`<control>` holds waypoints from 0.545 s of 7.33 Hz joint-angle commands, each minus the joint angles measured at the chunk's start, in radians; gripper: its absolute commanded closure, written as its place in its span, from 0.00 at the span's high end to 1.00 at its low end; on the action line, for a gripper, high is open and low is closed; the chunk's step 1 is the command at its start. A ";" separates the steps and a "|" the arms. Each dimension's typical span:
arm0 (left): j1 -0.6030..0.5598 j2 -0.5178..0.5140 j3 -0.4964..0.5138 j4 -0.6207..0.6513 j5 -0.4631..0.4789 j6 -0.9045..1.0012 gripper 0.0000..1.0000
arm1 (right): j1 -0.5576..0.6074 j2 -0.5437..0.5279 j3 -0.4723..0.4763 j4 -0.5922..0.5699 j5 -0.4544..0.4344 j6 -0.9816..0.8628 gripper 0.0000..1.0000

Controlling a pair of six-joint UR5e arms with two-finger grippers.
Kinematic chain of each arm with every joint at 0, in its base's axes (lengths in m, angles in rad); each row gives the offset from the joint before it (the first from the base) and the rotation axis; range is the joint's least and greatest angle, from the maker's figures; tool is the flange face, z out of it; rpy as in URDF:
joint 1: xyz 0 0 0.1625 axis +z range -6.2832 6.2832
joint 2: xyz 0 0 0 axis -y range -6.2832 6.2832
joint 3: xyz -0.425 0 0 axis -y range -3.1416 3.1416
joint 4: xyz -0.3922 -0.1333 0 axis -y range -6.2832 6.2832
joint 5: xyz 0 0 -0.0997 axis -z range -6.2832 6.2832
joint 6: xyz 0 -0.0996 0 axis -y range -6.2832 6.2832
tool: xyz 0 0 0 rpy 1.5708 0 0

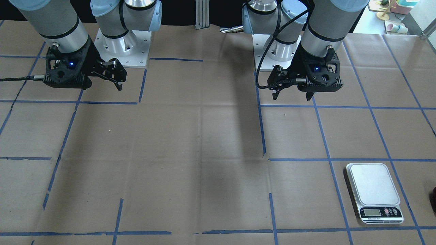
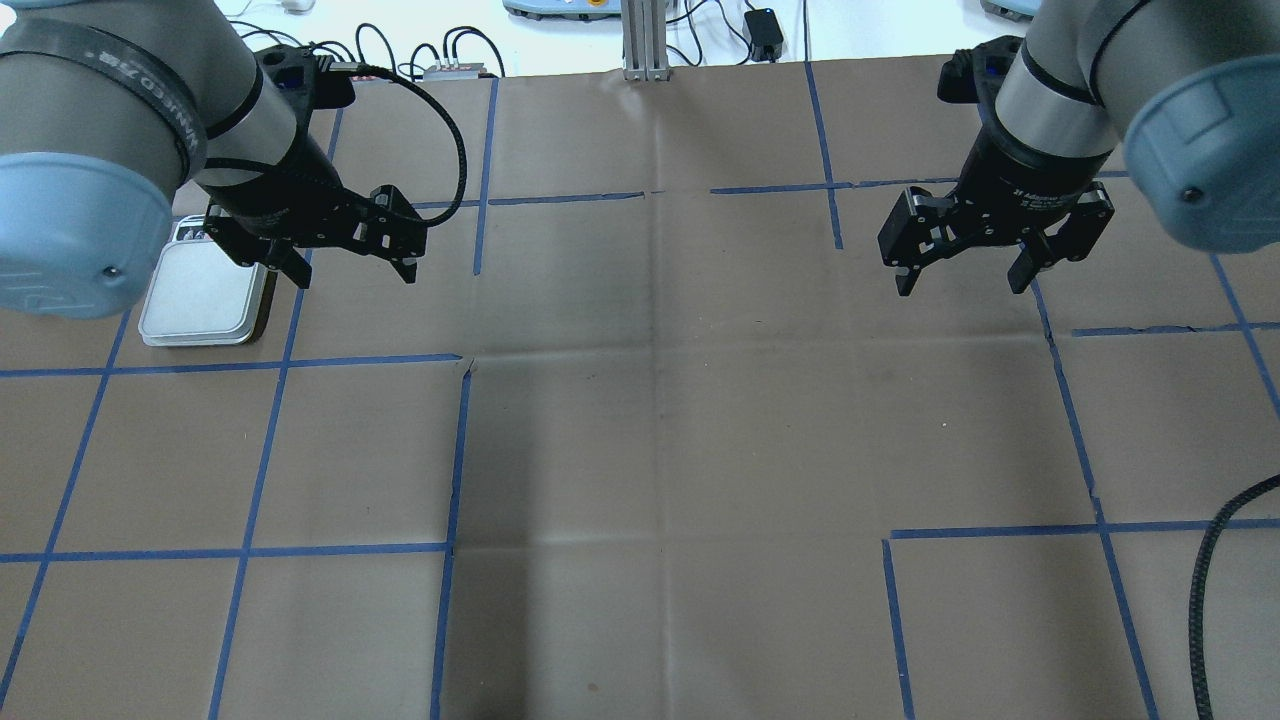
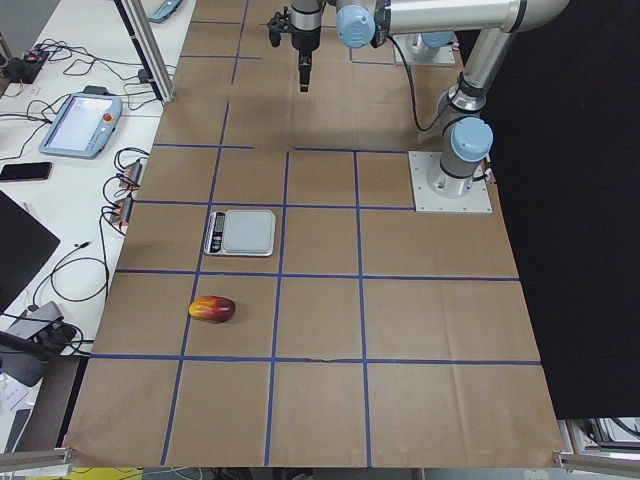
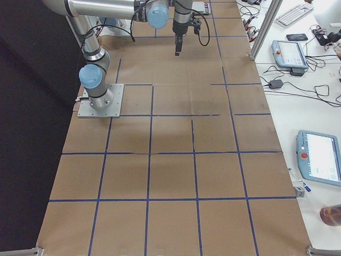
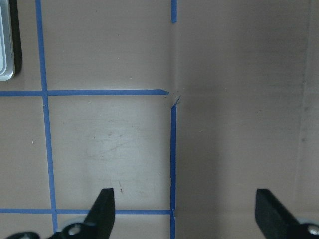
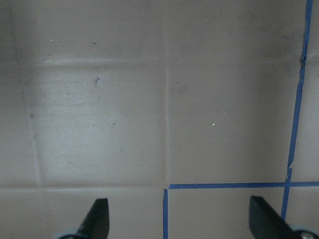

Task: Weigh mango

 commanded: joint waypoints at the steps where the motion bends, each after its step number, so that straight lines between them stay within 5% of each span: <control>1: 0.002 0.000 0.000 0.000 -0.002 0.000 1.00 | 0.000 0.000 0.000 0.000 0.000 0.000 1.00; 4: 0.005 -0.002 0.000 0.005 -0.005 0.000 1.00 | 0.000 0.000 0.000 0.000 0.000 0.000 1.00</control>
